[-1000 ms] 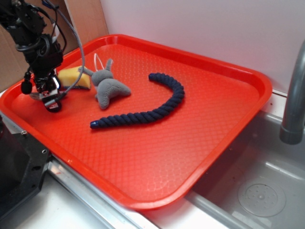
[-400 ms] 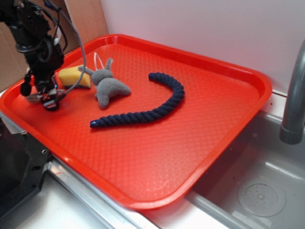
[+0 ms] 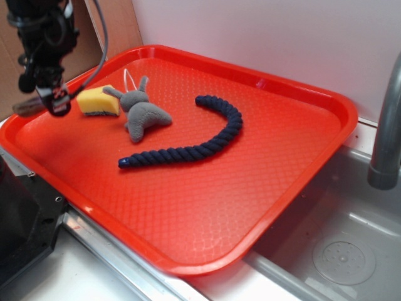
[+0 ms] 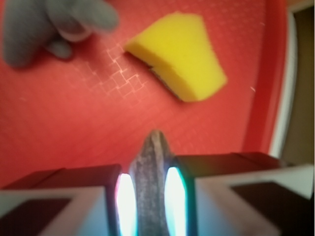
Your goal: Grab the wood chip.
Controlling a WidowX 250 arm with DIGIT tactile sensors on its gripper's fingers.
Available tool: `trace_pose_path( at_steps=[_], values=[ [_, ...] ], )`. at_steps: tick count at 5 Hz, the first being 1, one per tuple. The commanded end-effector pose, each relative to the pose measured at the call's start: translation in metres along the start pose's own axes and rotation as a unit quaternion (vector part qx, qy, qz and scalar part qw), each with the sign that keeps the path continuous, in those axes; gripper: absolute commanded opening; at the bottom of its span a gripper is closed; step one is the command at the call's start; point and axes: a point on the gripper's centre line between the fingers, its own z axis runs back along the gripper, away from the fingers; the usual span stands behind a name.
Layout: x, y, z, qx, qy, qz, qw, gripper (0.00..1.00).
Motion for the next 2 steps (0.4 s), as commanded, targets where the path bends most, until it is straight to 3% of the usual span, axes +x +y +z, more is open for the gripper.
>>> trace_pose_path(
  at_steps=[1,2],
  values=[
    [0.036,-0.037,0.090,-0.022,-0.014,0.107,0.994,0.00],
    [0.037,-0.050,0.115,-0.042,-0.043,0.146,0.987,0.00]
  ],
)
